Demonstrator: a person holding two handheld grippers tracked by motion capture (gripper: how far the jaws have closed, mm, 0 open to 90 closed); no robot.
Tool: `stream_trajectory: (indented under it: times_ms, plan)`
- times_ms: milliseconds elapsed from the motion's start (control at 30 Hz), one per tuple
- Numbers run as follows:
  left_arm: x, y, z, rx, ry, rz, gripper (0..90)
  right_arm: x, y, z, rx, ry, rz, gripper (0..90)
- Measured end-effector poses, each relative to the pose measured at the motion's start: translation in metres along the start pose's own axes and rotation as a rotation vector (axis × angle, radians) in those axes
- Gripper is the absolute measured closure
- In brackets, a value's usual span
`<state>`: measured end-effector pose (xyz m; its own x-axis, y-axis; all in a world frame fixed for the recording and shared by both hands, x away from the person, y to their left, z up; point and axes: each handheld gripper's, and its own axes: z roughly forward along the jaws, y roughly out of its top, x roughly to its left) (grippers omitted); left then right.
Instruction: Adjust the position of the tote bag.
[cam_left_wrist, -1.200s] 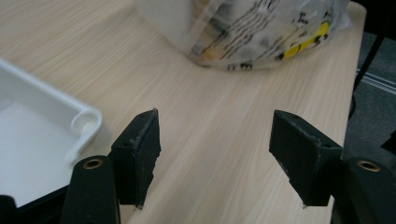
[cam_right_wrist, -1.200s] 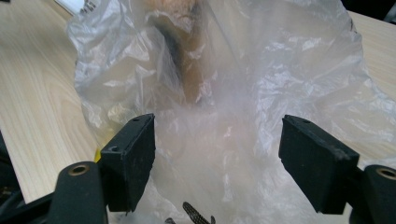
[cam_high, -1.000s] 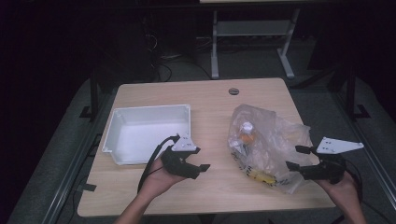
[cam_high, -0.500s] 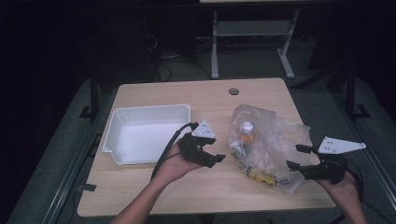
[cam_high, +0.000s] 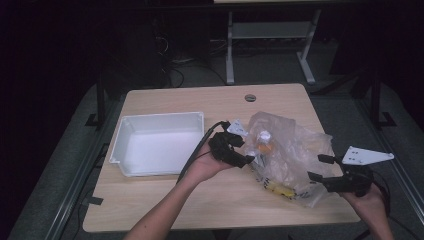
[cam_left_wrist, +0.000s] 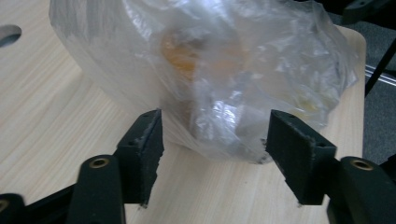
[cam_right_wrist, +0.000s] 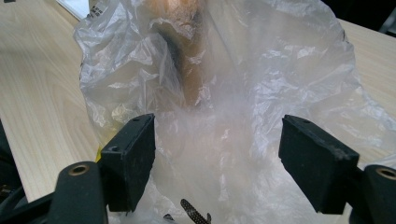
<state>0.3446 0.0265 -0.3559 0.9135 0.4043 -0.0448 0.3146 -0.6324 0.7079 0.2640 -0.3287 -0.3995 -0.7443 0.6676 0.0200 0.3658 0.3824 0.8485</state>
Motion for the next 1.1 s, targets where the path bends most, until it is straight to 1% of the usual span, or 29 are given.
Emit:
stream_trajectory:
  times_ms: [33,67,100,133,167,200,267,333,367,400,500,567,633,700,733,767,800,933,967,1100]
  plan:
    - [0.002,0.000,0.001,0.013,0.004,0.008,41.3,0.000,0.000,0.000,-0.001,-0.003,-0.005,26.8]
    - [0.003,0.001,0.002,0.012,0.012,0.012,44.4,0.000,0.001,-0.001,-0.005,-0.003,-0.007,26.9]
    - [0.003,0.001,0.003,0.003,0.013,0.017,50.8,0.000,0.001,-0.001,-0.006,-0.004,-0.008,26.9]
    - [0.003,0.001,0.004,-0.008,0.011,0.016,60.0,0.000,0.001,-0.001,-0.007,-0.004,-0.009,26.9]
    - [0.003,0.001,0.005,-0.020,0.012,0.005,60.0,0.000,0.001,-0.001,-0.007,-0.004,-0.009,26.9]
    - [0.004,0.001,0.005,-0.014,0.012,0.015,63.7,0.000,0.001,-0.001,-0.005,-0.004,-0.010,26.9]
    - [0.003,0.000,0.007,-0.012,0.026,0.020,73.8,0.001,0.000,0.000,0.001,-0.003,-0.010,26.9]
    - [0.002,-0.002,0.009,-0.007,0.044,0.030,80.8,0.002,0.001,0.000,0.000,-0.005,-0.012,26.9]
    - [0.002,-0.003,0.010,-0.001,0.060,0.034,82.3,0.002,0.001,0.000,0.001,-0.006,-0.016,26.9]
    - [0.003,-0.005,0.012,0.007,0.072,0.029,84.4,0.002,0.001,0.001,0.004,-0.006,-0.021,26.9]
    - [0.005,-0.010,0.016,0.024,0.086,0.016,84.9,0.003,0.001,0.002,0.007,-0.005,-0.022,26.9]
    - [0.008,-0.015,0.019,0.038,0.092,-0.001,85.2,0.003,0.001,0.003,0.014,0.000,-0.021,26.9]
    - [0.010,-0.019,0.023,0.063,0.099,-0.004,85.4,0.004,0.000,0.005,0.022,0.008,-0.020,27.0]
    - [0.011,-0.023,0.027,0.083,0.103,-0.019,85.6,0.005,0.000,0.007,0.036,0.011,-0.020,27.1]
    - [0.012,-0.025,0.028,0.091,0.106,-0.021,85.6,0.004,0.000,0.008,0.043,0.013,-0.028,27.4]
    - [0.012,-0.027,0.031,0.100,0.105,-0.026,85.6,0.005,-0.001,0.009,0.044,0.018,-0.020,27.5]
    - [0.013,-0.029,0.033,0.111,0.105,-0.026,85.7,0.004,-0.001,0.009,0.049,0.019,-0.025,27.6]
    - [0.013,-0.037,0.042,0.157,0.101,-0.036,85.8,0.003,-0.004,0.011,0.060,0.024,-0.019,28.7]
    - [0.013,-0.039,0.043,0.164,0.099,-0.033,85.8,0.003,-0.005,0.012,0.067,0.027,-0.017,29.4]
    - [0.012,-0.046,0.050,0.194,0.087,-0.040,85.8,0.002,-0.007,0.013,0.076,0.031,-0.015,30.6]
